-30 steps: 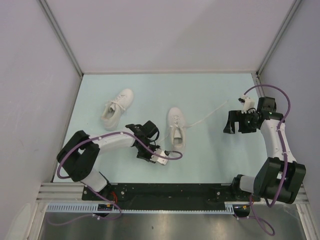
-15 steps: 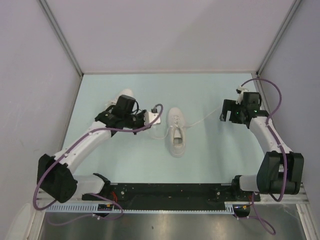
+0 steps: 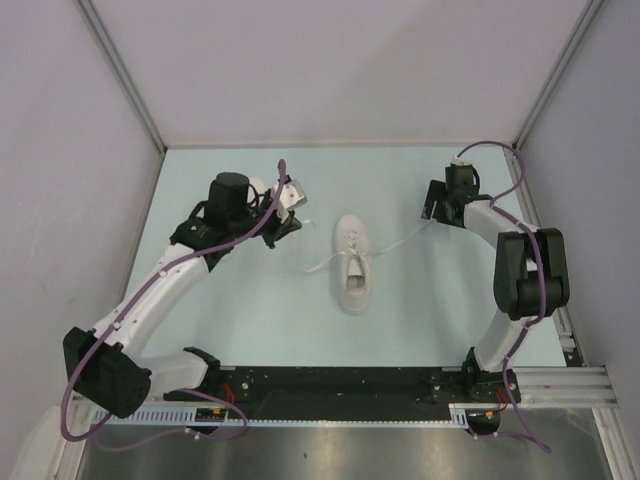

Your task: Tie the shoes

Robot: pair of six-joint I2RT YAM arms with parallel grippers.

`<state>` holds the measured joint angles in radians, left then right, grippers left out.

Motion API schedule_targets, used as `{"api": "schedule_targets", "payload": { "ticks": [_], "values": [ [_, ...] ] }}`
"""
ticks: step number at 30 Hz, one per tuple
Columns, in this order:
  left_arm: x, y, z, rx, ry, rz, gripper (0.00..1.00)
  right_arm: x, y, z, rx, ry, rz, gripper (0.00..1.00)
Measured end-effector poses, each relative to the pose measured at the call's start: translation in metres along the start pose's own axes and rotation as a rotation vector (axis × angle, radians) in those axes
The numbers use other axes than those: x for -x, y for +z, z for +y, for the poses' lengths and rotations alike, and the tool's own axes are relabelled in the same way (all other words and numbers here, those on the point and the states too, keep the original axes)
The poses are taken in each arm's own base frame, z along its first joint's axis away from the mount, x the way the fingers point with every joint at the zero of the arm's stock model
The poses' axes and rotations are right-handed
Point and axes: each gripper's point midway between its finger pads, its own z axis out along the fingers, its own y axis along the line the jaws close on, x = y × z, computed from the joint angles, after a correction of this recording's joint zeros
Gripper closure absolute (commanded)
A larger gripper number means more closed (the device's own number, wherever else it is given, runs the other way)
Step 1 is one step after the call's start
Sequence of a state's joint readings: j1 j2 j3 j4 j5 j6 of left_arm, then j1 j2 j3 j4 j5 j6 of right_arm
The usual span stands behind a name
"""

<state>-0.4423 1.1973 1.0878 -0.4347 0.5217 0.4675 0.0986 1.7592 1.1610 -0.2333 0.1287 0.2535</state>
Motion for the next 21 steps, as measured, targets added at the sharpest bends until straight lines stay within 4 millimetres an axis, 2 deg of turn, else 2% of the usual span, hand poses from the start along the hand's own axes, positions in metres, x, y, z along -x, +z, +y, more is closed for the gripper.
{"api": "schedule_targets", "payload": {
  "ticks": [7, 14, 16, 17, 19, 20, 21],
  "values": [
    [0.006, 0.008, 0.001, -0.009, -0.076, -0.022, 1.00, -0.022, 0.029, 0.003, -0.027, 0.015, 0.067, 0.28],
    [0.005, 0.008, 0.000, -0.020, -0.100, -0.017, 1.00, -0.018, 0.049, 0.015, -0.025, 0.018, 0.071, 0.30],
    [0.005, 0.008, 0.000, -0.020, -0.100, -0.017, 1.00, -0.013, 0.055, 0.019, -0.026, 0.015, 0.069, 0.39],
    [0.006, 0.007, 0.000, -0.020, -0.101, -0.017, 1.00, -0.011, 0.057, 0.021, -0.021, 0.017, 0.068, 0.51],
    [0.007, 0.006, 0.001, -0.018, -0.101, -0.017, 1.00, -0.009, 0.060, 0.024, -0.015, 0.022, 0.070, 0.64],
    [0.009, 0.005, 0.003, -0.016, -0.101, -0.018, 1.00, -0.009, 0.062, 0.024, -0.018, 0.017, 0.075, 0.80],
    [0.010, 0.005, 0.004, -0.014, -0.100, -0.018, 1.00, -0.010, 0.062, 0.024, -0.018, 0.014, 0.080, 0.89]
  ]
}}
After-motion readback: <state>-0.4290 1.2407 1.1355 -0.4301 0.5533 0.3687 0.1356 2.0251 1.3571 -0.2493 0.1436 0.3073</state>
